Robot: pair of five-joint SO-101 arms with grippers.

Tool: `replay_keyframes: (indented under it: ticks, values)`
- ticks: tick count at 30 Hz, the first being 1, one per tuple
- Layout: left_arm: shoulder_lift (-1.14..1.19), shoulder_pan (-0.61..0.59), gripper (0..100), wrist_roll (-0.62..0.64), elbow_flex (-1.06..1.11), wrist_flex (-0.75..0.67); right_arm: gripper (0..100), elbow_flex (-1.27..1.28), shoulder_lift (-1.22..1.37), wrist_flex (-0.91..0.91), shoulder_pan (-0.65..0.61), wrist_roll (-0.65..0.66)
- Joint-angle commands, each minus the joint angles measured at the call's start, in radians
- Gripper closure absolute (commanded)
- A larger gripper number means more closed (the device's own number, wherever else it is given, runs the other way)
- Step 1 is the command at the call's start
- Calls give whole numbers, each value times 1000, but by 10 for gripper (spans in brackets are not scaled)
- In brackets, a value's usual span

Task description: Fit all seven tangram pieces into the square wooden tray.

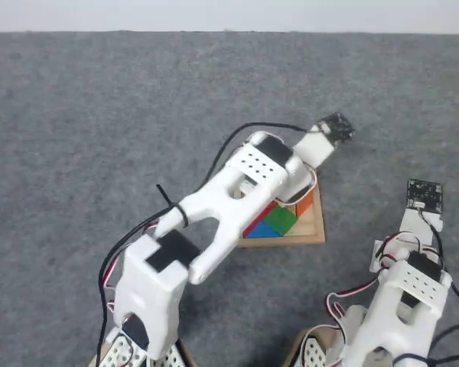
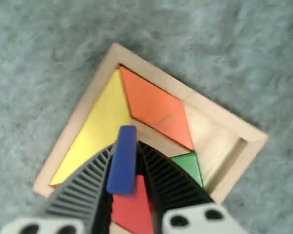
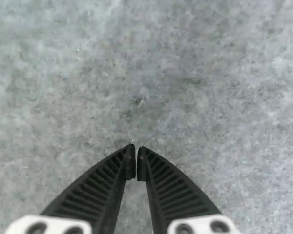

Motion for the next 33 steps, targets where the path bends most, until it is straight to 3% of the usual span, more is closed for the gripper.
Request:
replay_keyframes:
  ticks: [1, 8, 15, 23, 33]
  values:
    - [61, 6, 988, 11, -54, -17, 980, -51, -16, 7, 13, 11]
    - [160, 8, 988, 11, -174, 41, 980, -25, -21, -15, -22, 12]
    - [158, 60, 988, 37, -340, 232, 980, -21, -18, -33, -22, 12]
    - [166, 127, 988, 35, -383, 379, 980, -23, -25, -33, 22, 12]
    - [167, 216, 988, 14, -309, 397, 980, -37, -25, -13, 328, 120]
